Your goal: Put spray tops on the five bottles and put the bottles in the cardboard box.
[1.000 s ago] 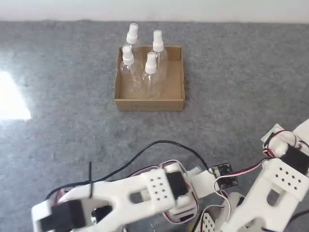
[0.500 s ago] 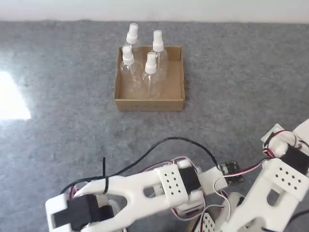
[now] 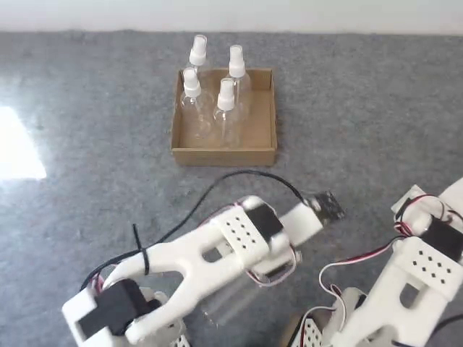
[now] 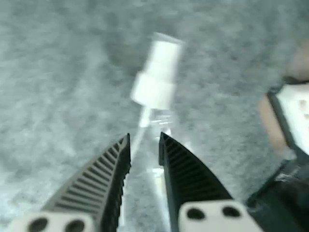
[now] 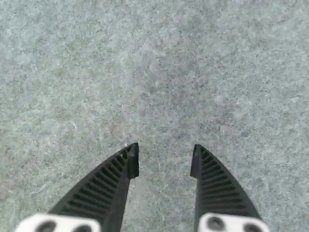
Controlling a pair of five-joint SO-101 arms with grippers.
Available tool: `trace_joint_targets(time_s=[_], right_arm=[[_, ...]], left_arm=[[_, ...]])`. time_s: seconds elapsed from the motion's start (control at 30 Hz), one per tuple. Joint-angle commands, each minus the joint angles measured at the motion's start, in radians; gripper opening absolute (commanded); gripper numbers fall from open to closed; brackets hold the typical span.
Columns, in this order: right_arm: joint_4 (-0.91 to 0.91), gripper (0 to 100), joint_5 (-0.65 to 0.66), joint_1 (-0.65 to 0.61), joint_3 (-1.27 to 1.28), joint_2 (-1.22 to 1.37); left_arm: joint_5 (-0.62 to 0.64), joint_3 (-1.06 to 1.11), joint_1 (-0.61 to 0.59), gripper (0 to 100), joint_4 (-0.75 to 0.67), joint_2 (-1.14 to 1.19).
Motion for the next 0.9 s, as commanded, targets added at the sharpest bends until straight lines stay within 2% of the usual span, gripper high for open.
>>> trace_joint_targets(time_s=[0.0, 0.2, 0.43, 0.7, 0.87], right_arm=[[-0.024, 15.2, 0.011, 0.007, -0.06, -0.024], [-0.024, 15.2, 0.011, 0.005, -0.06, -0.024], [-0.024, 15.2, 0.011, -0.015, -0.058, -0.024], [-0.024, 15.2, 0.011, -0.025, -0.058, -0.024], [-0.024, 15.2, 0.011, -0.025, -0.058, -0.024]], left_arm=[[-0.049, -0.068, -0.104, 9, 0.012, -0.009], [-0.091, -0.139, -0.209, 20, 0.121, -0.009], [-0.091, -0.168, -0.209, 21, 0.199, -0.069], [-0.091, 0.028, -0.146, 21, 0.239, -0.399], [-0.133, 0.133, -0.138, 25, 0.172, -0.437]])
